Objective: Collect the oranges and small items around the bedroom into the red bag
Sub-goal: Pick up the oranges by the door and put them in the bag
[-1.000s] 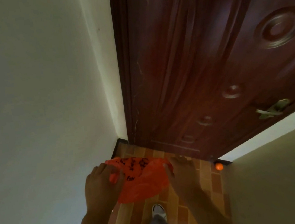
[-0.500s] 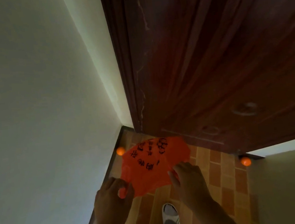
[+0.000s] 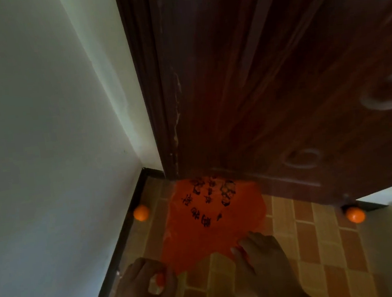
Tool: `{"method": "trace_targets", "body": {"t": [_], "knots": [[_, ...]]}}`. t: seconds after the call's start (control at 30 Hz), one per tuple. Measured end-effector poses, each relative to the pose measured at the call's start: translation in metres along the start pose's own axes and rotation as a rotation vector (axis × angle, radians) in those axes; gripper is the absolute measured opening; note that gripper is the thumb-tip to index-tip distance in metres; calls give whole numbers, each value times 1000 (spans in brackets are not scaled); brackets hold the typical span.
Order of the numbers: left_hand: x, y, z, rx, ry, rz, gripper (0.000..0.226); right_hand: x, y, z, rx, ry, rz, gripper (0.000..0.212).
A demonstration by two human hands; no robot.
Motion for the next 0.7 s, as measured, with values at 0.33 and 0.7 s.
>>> {"method": "trace_targets", "body": {"t": [0.33,0.7], "knots": [[-80,-122,-29,80,-58,107,24,58,-81,-53,-296,-47,28,27],[-108,-120,-33,70,-134,180,25,46,-125,-48,-420,-95,118,35]]}}
Point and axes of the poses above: each hand's wrist, its own z-axis away from the middle knuckle, its own y-axis out of the back of the hand, x = y × z, the point moved 1 cm from there along -z, towards the middle knuckle, and after that the axes turned 14 degrees about -z, right-handed, at the moved point
